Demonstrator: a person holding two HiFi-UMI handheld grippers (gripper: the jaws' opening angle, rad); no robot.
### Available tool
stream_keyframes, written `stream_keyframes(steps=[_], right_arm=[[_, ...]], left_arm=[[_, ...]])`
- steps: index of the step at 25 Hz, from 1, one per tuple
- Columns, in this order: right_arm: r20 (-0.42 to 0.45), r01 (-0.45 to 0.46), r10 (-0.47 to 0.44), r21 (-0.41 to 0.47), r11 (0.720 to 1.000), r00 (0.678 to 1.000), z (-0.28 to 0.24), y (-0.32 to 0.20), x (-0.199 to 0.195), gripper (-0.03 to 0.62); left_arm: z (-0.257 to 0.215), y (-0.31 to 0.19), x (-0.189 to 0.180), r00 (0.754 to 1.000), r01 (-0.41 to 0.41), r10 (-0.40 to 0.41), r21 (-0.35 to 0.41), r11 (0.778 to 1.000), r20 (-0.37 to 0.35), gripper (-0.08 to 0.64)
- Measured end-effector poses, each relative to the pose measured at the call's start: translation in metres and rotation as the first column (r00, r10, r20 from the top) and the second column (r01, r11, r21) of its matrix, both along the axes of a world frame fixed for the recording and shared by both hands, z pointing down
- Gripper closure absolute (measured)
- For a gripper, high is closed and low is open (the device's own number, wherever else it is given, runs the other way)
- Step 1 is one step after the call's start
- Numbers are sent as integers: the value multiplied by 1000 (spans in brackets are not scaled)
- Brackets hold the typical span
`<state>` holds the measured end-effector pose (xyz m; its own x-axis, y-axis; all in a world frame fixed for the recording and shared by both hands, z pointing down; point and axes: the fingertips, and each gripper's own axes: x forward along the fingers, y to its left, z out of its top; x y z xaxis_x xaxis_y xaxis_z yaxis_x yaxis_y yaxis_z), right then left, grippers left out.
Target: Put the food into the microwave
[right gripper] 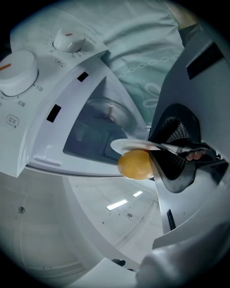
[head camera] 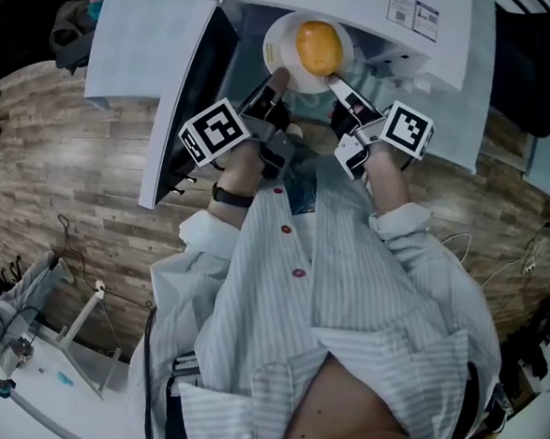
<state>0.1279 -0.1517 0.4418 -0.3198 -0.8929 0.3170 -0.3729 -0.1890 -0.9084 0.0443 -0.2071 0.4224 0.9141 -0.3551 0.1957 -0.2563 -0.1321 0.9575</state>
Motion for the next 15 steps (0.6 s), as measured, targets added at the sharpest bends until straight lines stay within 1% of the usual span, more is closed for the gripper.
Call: stream_keyframes(steps=[5, 9, 12, 15], right_arm=[[-18, -21, 21, 4, 1000, 1000, 0, 1, 0, 526], [-40, -50, 50, -17, 999, 998, 7, 4, 7, 525], [-34, -81, 80, -47, 996, 996, 11, 5, 7, 525], [-51, -67, 66, -10, 998, 996, 12, -2, 9, 525]], left_arm=[[4, 0, 1, 1000, -28, 28, 0, 1000, 6, 541], [11, 0, 7, 998, -59, 59, 3, 998, 22, 540], [12, -2, 9, 997, -75, 75, 19, 997, 32, 540], [21, -4, 16, 994, -95, 93, 32, 995, 59, 537]])
